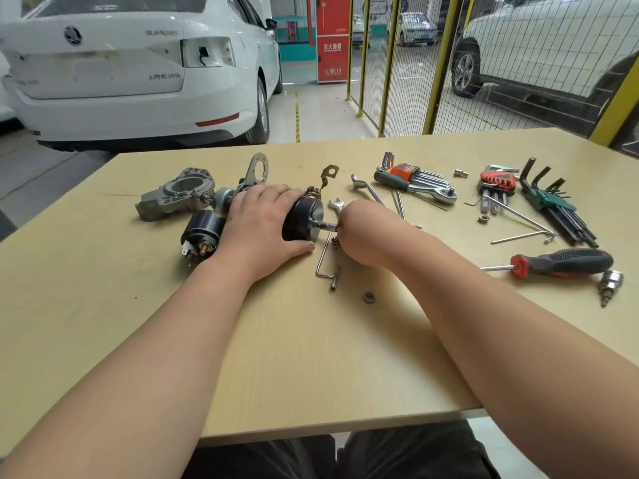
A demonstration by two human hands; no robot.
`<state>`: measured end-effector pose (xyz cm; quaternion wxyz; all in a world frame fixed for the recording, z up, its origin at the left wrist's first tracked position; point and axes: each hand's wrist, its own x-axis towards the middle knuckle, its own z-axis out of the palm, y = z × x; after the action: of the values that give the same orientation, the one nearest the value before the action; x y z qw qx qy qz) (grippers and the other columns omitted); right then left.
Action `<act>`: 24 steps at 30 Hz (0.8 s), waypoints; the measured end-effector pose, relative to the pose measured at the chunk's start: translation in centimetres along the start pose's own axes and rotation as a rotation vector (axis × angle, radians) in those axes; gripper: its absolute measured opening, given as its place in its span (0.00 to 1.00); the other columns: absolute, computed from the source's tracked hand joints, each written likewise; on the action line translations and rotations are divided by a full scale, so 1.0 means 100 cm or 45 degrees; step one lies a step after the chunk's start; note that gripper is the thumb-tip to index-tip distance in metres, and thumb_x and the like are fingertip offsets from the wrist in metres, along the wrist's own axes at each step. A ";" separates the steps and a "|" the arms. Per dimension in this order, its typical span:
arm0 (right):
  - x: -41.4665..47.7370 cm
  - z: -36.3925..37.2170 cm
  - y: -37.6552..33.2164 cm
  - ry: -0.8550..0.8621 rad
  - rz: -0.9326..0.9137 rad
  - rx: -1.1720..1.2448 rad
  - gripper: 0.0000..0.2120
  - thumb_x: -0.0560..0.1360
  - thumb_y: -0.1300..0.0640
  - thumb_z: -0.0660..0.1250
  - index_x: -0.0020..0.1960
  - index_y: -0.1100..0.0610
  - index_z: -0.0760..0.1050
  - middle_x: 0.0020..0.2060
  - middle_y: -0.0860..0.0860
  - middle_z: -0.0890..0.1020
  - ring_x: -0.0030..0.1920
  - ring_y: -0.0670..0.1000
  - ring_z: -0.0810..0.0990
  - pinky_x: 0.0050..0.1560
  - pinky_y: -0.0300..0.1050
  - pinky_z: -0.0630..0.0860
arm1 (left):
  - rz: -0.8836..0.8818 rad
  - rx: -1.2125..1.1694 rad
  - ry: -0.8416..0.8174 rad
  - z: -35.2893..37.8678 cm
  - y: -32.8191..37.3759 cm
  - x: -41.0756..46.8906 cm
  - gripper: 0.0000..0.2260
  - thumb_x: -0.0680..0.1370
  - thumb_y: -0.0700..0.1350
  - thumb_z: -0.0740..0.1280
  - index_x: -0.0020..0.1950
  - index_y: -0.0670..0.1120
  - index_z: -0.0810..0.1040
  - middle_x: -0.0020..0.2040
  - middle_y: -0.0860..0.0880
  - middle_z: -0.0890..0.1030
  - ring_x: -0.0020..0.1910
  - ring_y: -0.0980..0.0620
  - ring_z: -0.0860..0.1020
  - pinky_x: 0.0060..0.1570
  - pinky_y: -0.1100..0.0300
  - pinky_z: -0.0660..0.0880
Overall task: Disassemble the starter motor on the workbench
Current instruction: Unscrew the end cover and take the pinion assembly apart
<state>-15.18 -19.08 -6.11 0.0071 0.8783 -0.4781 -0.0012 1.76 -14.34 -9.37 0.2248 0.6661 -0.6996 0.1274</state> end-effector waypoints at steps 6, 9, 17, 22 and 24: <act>0.000 0.006 0.000 0.202 0.040 0.058 0.07 0.74 0.63 0.59 0.51 0.58 0.72 0.37 0.50 0.66 0.37 0.53 0.69 0.29 0.43 0.59 | 0.034 -0.127 0.054 -0.005 -0.003 -0.001 0.35 0.68 0.59 0.75 0.71 0.50 0.69 0.68 0.50 0.72 0.67 0.46 0.64 0.69 0.49 0.59; 0.000 0.002 0.003 0.371 0.034 0.012 0.08 0.75 0.61 0.61 0.54 0.58 0.70 0.48 0.54 0.72 0.44 0.58 0.75 0.31 0.45 0.61 | -0.008 -0.234 0.112 -0.009 -0.006 -0.001 0.34 0.67 0.59 0.75 0.69 0.50 0.71 0.65 0.51 0.74 0.65 0.46 0.65 0.66 0.49 0.63; -0.004 -0.007 0.000 0.216 -0.010 0.101 0.01 0.76 0.60 0.59 0.45 0.56 0.68 0.52 0.55 0.65 0.31 0.53 0.69 0.36 0.47 0.69 | -0.059 -0.314 0.155 -0.010 -0.006 -0.004 0.34 0.66 0.59 0.76 0.68 0.50 0.71 0.63 0.52 0.74 0.62 0.48 0.65 0.61 0.53 0.64; -0.002 -0.007 0.000 0.379 -0.024 -0.063 0.03 0.75 0.63 0.61 0.45 0.57 0.68 0.44 0.53 0.63 0.31 0.54 0.65 0.27 0.45 0.61 | -0.058 -0.279 0.145 -0.011 -0.004 -0.005 0.34 0.66 0.60 0.75 0.69 0.50 0.71 0.64 0.52 0.74 0.62 0.47 0.65 0.62 0.51 0.65; 0.000 -0.007 0.001 0.367 0.002 -0.100 0.04 0.75 0.62 0.62 0.45 0.56 0.67 0.44 0.53 0.63 0.28 0.54 0.64 0.25 0.43 0.58 | -0.054 -0.278 0.142 -0.011 -0.003 -0.006 0.34 0.66 0.60 0.75 0.69 0.50 0.71 0.64 0.51 0.74 0.63 0.47 0.65 0.62 0.50 0.65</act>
<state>-15.23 -19.11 -5.43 0.1100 0.8680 -0.4724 0.1063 2.21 -13.26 -8.73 0.3371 0.6442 -0.6816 0.0827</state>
